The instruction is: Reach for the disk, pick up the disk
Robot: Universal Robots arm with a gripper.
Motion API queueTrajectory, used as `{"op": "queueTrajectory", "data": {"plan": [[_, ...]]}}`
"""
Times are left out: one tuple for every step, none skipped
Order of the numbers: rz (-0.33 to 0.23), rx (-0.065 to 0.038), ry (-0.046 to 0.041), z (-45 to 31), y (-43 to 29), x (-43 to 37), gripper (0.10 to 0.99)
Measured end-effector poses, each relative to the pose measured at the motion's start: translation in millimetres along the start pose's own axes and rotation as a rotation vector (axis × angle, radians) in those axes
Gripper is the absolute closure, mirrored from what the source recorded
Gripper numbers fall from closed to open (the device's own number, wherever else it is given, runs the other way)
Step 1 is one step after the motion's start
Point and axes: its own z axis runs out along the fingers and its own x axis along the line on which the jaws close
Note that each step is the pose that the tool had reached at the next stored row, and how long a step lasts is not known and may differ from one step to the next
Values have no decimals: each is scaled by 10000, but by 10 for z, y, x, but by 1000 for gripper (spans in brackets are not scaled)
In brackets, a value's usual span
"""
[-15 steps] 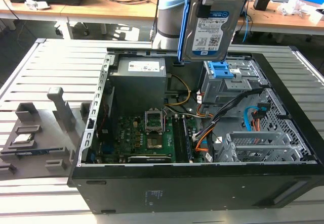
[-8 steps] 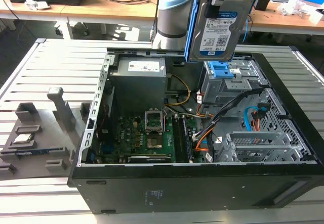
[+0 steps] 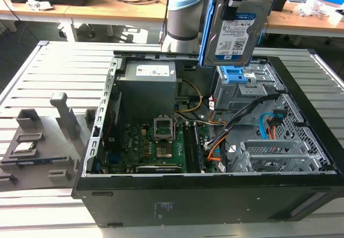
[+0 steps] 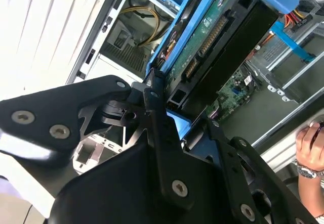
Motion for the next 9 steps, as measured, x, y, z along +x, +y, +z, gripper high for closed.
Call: {"op": "queueTrajectory", "data": {"plan": [[0, 0, -1, 0, 1, 18, 722], [0, 0, -1, 0, 2, 36, 722], [0, 1, -1, -1, 3, 54, 722], [0, 1, -1, -1, 5, 73, 722], [0, 0, 0, -1, 6, 90, 722], [0, 1, -1, -1, 7, 105, 722], [0, 0, -1, -2, 8, 120, 722], [0, 1, -1, -2, 9, 134, 722], [0, 1, -1, -2, 10, 157, 722]]}}
